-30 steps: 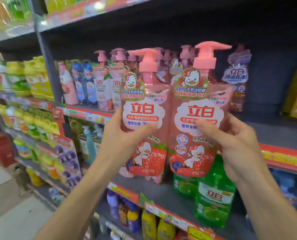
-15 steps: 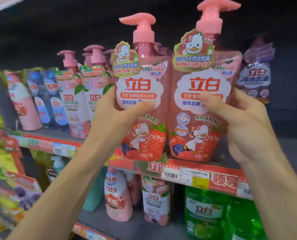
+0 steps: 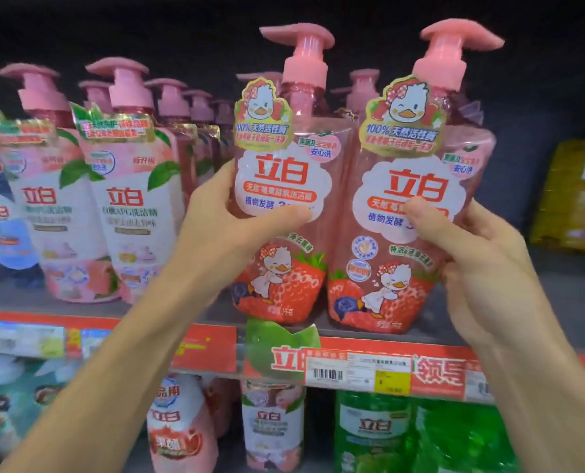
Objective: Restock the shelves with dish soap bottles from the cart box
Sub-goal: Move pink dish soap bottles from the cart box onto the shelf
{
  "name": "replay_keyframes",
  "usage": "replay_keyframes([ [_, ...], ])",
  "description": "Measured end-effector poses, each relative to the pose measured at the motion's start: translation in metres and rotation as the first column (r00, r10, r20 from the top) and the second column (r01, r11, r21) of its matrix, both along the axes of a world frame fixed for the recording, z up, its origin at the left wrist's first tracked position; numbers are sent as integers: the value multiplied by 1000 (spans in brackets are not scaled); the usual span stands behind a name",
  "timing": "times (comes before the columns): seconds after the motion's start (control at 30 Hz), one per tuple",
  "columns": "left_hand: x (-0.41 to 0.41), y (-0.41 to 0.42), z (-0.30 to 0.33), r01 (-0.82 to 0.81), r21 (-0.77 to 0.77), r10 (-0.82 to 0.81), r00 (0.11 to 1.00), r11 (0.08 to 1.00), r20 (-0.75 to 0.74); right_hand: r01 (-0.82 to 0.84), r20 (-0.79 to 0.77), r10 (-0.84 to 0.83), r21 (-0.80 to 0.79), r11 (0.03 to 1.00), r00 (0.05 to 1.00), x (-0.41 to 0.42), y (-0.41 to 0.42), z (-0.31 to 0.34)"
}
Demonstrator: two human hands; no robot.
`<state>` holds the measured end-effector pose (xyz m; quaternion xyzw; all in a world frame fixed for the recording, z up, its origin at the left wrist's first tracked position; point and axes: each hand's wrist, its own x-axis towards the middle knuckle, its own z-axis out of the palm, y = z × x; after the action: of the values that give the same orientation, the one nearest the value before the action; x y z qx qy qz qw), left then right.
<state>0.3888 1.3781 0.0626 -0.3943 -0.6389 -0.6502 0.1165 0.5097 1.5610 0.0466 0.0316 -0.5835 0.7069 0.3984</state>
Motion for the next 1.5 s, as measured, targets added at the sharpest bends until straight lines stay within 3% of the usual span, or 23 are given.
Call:
replay_keyframes([
  [0.77,-20,-17,-28,21,94,-27,997,995,66,171,149,-185,100,980,972,-11,-19,3],
  [0.93,-8,-15,-37,-123,23,123,992,992,4,255,156,-289,204,945,944,-7,-29,-2],
  [1.03,0,-16,-39,-266,-52,261,961,963,-89,386,167,-484,410,826,859,-3,-31,-6],
  [1.13,12,-15,-38,-494,-150,452,858,857,-245,427,157,-620,596,680,769,-3,-35,-10],
  [1.5,19,-11,-42,-545,-173,492,827,821,-271,481,152,-673,587,651,724,-4,-44,-22],
])
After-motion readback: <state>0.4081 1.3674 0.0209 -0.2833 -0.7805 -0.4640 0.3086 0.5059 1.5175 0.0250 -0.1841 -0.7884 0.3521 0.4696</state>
